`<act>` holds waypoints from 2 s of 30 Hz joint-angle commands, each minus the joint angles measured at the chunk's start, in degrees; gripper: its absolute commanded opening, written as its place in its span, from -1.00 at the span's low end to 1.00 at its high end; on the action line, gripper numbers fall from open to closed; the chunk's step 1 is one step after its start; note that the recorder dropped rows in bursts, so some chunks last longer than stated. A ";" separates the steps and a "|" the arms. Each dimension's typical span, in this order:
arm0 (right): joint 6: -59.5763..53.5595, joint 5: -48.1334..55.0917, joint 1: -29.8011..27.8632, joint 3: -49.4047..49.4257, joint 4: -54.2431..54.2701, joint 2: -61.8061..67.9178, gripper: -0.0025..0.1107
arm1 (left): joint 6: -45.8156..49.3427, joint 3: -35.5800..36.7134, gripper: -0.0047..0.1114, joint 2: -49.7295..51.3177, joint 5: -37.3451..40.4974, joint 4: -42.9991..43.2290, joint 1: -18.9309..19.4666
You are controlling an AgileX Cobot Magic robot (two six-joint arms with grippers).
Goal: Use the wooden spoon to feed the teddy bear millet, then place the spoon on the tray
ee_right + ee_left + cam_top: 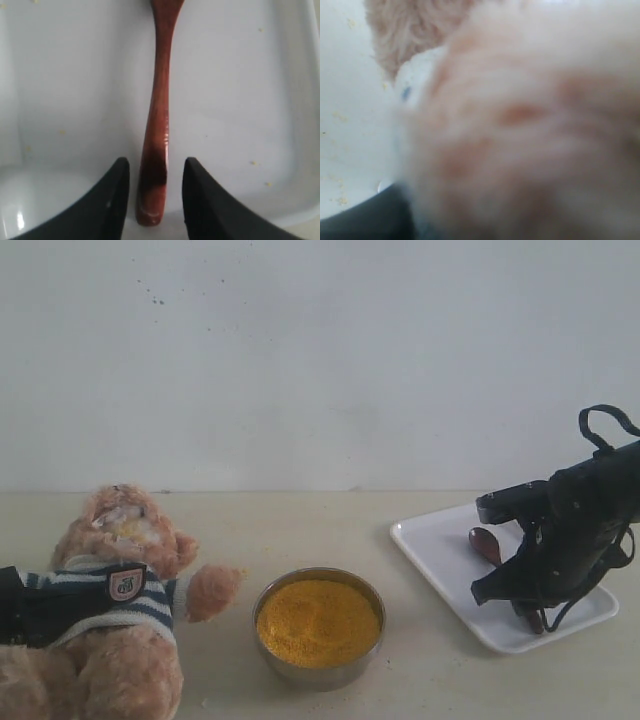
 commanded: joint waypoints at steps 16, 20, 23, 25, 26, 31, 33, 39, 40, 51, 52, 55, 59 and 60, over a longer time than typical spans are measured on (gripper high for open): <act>0.32 0.73 -0.32 2.42 0.25 -8.36 -0.96 | 0.37 -0.11 -0.85 -0.32 -1.87 -0.76 0.10; 0.32 1.64 -0.32 4.20 0.25 -14.55 -0.96 | 0.37 -0.11 -0.85 -0.32 -1.87 -0.87 0.10; 0.89 0.45 -0.32 7.13 0.25 -19.65 -0.96 | 0.37 -0.11 -0.85 -0.32 -1.87 -0.87 0.10; 2.05 -1.66 -0.32 10.33 0.25 -22.83 -0.96 | 0.57 -0.11 -0.85 -0.32 -1.87 -0.72 0.10; 2.13 -2.95 -0.32 12.16 0.25 -24.62 -0.96 | 0.57 -0.11 -0.85 -0.32 -1.87 -0.72 0.10; 2.56 -11.51 -0.32 22.16 0.14 -33.23 -0.96 | 0.52 -0.11 -0.85 -0.32 -1.87 0.29 0.10; 4.89 -16.49 -0.32 26.67 0.14 -36.86 -0.96 | 0.52 -0.11 -0.85 -0.32 -1.87 0.64 0.10; 13.78 -27.29 -0.32 38.58 0.36 -49.28 -0.96 | 0.52 -0.11 -0.85 -0.32 -1.87 0.62 0.10; 16.03 -27.30 -0.32 40.13 0.48 -51.60 -0.96 | 0.52 -0.11 -0.85 -0.32 -1.87 0.62 0.10; 16.48 -12.72 -0.32 46.38 -1.90 -84.13 -0.96 | 0.52 -0.11 -0.85 -0.32 -1.87 0.62 0.10; 16.48 -11.06 -0.32 46.38 -2.69 -87.21 -0.96 | 0.52 -0.11 -0.85 -0.32 -1.87 0.62 0.10; 16.48 -6.72 -0.32 46.38 -2.94 -95.56 -0.96 | 0.52 -0.11 -0.85 -0.32 -1.87 0.62 0.10; 16.76 1.78 -0.32 46.38 -2.94 -103.76 -0.96 | 0.52 -0.11 -0.85 -0.32 -1.87 0.51 0.10; 16.65 3.84 -0.32 46.38 -3.52 -105.00 -0.96 | 0.52 -0.11 -0.85 -0.32 -1.87 0.31 0.10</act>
